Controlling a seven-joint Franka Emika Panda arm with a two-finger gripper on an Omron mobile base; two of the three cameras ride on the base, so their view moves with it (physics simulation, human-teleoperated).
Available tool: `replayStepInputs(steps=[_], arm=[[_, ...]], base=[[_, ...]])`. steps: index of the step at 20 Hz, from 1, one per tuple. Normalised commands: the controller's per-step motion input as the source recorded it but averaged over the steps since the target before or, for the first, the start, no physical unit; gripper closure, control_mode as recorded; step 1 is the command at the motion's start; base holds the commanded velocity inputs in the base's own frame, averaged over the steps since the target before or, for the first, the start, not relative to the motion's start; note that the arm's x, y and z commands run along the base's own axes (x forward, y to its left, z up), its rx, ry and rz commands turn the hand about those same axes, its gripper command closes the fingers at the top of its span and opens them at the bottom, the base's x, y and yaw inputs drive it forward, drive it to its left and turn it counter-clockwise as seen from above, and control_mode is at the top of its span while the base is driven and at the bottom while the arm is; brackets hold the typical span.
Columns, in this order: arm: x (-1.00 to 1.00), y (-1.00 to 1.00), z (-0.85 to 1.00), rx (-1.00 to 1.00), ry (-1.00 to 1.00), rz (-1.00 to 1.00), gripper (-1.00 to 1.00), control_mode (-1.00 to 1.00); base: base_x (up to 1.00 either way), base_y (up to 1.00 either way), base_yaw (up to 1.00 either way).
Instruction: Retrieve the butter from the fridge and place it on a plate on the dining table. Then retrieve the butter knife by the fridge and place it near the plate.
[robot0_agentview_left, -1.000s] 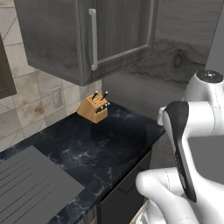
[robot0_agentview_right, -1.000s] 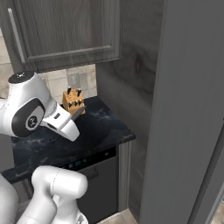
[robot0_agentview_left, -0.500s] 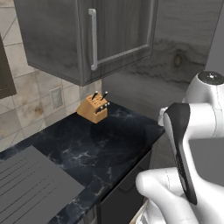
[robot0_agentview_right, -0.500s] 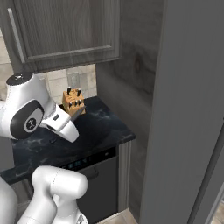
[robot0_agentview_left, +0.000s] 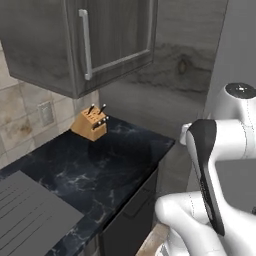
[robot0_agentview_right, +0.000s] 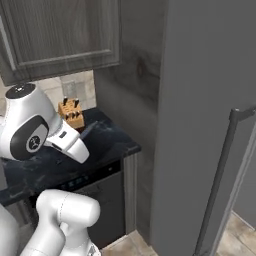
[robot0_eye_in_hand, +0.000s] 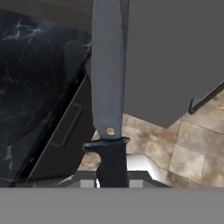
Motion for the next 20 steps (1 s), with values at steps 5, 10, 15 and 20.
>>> replayStepInputs(steps=[5, 10, 15, 20], arm=[[0.00, 0.00, 0.00, 0.00, 0.00, 0.00, 1.00, 1.00], [0.00, 0.00, 0.00, 0.00, 0.00, 0.00, 1.00, 1.00], [0.00, 0.00, 0.00, 0.00, 0.00, 0.00, 1.00, 1.00], [0.00, 0.00, 0.00, 0.00, 0.00, 0.00, 1.00, 1.00]], base=[[-0.54, -0.19, -0.43], [-0.52, -0.47, -0.55], [-0.52, -0.65, -0.56], [-0.34, -0.74, -0.61]])
